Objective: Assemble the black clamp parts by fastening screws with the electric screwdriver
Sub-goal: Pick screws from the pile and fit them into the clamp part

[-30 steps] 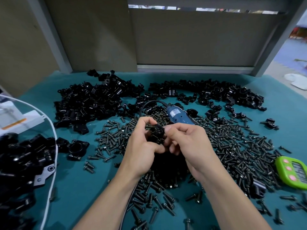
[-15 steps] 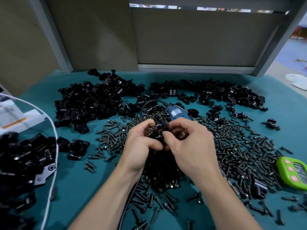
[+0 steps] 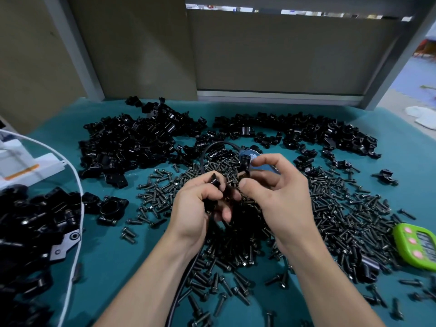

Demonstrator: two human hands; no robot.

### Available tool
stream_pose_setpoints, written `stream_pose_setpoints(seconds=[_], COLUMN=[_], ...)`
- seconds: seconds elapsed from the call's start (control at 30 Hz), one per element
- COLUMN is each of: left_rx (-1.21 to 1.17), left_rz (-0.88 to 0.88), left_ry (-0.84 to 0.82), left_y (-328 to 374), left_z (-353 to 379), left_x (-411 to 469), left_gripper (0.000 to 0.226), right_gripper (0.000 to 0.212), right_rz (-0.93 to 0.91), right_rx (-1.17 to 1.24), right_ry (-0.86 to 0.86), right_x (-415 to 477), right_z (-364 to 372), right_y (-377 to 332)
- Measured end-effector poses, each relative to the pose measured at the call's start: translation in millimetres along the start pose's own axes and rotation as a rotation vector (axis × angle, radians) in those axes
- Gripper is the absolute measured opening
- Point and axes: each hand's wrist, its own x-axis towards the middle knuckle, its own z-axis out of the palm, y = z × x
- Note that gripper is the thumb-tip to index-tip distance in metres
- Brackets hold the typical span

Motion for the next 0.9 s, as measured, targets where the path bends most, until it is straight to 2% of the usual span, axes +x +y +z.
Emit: stream_pose_setpoints(seconds=[0.1, 0.27, 0.47, 0.6, 0.7, 0.83, 0.9], left_rx=[-0.032, -0.036, -0.076, -0.083, -0.033, -0.120, -0.187], left_rz=[-0.033, -0.104, -0.143, -0.135, -0.125, -0.167, -0.187], left_ry=[-0.025, -0.034, -0.058, -0.137, -0.190, -0.217, -0.257], left_y=[1.8, 3.7, 7.4, 10.7, 15.2, 18.3, 18.4], left_z=[0.6, 0.8, 1.6, 1.7, 2.7, 2.8, 0.4], left_x=[-0.7, -1.4, -4.4, -5.3, -7.3, -8.3, -8.4], left_gripper=[0.012, 0.016, 0.012, 0.021, 0.018, 0.011, 0.020], right_gripper=[0.029, 0.031, 0.031, 0.035, 0.034, 0.025, 0.028], right_rz=[0.019, 0.036, 0.066, 0.113, 0.157, 0.252, 0.304], right_rx=[0.056, 0.015, 0.014, 0.058, 0.162, 0.368, 0.466], right_ry=[-0.021, -0.148, -0.170, -0.207, -0.234, -0.304, -0.333], right_x=[3.2, 2.3, 3.5, 5.8, 6.2, 7.4, 8.3], right_z=[-1.6, 1.8, 0.8, -2.5, -5.5, -7.6, -9.2], right_y=[1.2, 1.4, 3.0, 3.8, 4.6, 3.2, 3.1])
